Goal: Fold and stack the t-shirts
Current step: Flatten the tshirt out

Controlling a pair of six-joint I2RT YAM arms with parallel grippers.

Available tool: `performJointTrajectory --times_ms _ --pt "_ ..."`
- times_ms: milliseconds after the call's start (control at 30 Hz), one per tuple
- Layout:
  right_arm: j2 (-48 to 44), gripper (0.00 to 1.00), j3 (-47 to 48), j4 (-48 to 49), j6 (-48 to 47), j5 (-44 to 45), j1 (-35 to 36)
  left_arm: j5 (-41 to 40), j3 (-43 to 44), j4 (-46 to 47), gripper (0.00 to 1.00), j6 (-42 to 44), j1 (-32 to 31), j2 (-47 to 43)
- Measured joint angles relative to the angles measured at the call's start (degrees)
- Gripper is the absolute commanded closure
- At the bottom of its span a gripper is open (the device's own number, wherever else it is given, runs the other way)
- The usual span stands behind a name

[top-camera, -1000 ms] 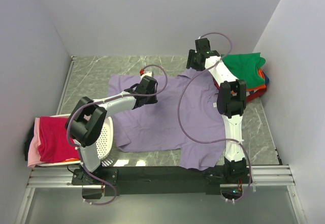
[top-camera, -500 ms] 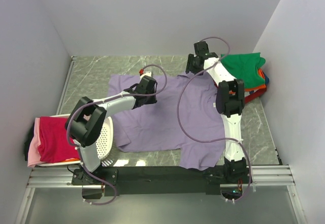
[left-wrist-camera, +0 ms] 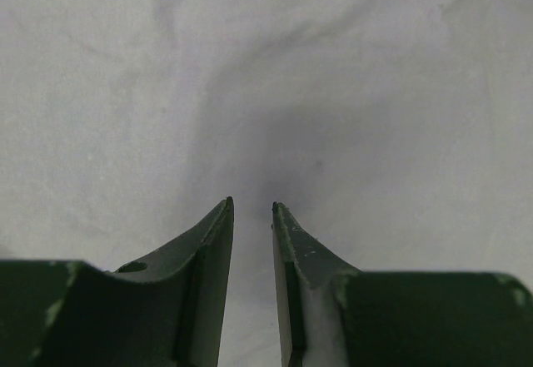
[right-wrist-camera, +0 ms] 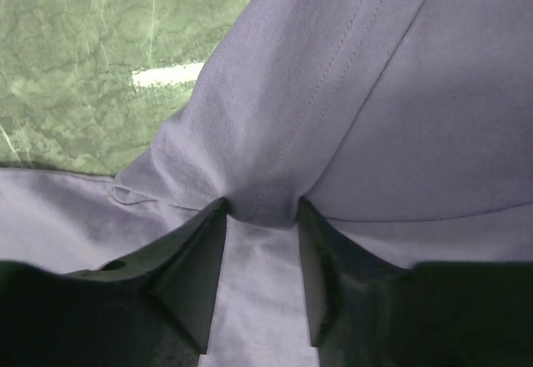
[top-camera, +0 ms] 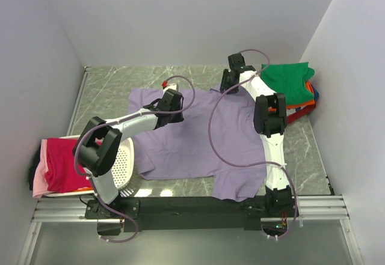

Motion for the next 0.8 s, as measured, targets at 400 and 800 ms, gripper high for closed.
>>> performJointTrajectory --times_ms 400,800 --pt "-0.02 1.00 -0.55 2.62 1.44 0.22 0.02 -0.04 -1.22 -0.35 0.69 0.00 0.31 -0.61" --pt "0.00 0.96 5.35 7.67 5.53 -4.02 0.04 -0.04 -1.25 -0.76 0.69 0.00 0.37 -0.61"
